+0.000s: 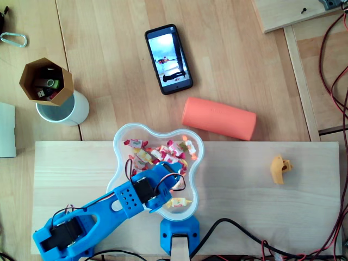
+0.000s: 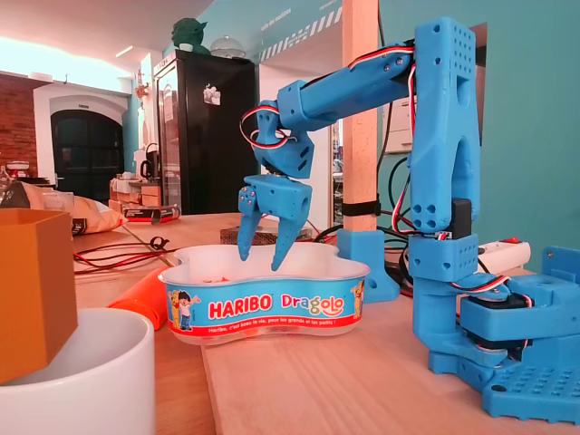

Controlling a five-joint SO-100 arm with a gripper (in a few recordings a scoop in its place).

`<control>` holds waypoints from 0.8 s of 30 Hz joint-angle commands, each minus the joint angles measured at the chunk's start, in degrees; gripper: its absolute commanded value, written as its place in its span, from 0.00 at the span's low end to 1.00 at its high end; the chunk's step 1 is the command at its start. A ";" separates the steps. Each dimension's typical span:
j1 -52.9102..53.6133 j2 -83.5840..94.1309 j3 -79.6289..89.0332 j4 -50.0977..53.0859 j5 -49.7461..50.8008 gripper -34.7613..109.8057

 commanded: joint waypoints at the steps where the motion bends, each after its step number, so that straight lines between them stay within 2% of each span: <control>1: 0.70 0.09 -2.55 0.18 0.44 0.41; 12: -2.20 -4.39 -6.50 -3.16 2.11 0.41; 24: -5.54 -5.27 -10.90 -0.97 4.13 0.41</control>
